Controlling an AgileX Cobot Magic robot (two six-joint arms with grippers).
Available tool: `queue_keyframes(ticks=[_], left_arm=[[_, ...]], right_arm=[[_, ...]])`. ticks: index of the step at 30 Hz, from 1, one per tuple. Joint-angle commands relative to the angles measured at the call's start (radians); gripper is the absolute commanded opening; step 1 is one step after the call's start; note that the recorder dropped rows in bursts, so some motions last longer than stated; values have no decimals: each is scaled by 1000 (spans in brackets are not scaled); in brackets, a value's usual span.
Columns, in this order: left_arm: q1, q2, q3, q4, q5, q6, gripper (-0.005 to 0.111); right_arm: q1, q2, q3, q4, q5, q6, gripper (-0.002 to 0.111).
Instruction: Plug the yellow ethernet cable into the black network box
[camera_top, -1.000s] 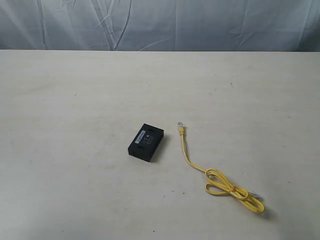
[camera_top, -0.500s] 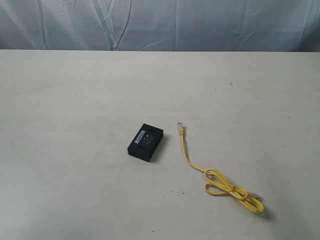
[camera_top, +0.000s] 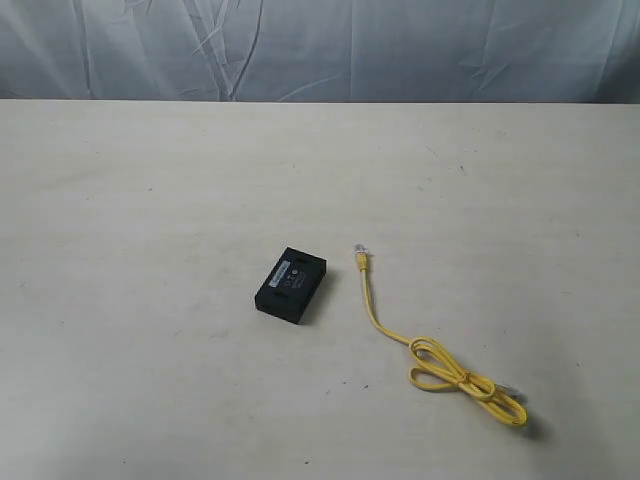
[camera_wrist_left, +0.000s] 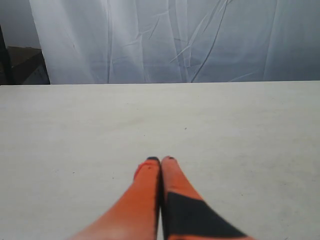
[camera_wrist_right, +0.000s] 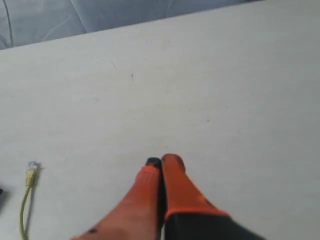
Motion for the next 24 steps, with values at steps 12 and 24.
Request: queue_keyframes(ticks=[12, 24], left_arm=[[4, -5, 5, 2, -14, -8, 0], [4, -5, 5, 2, -14, -8, 0]], right_arm=[[263, 597, -302, 136, 176, 2, -1], [528, 1062, -699, 57, 411, 84, -1]])
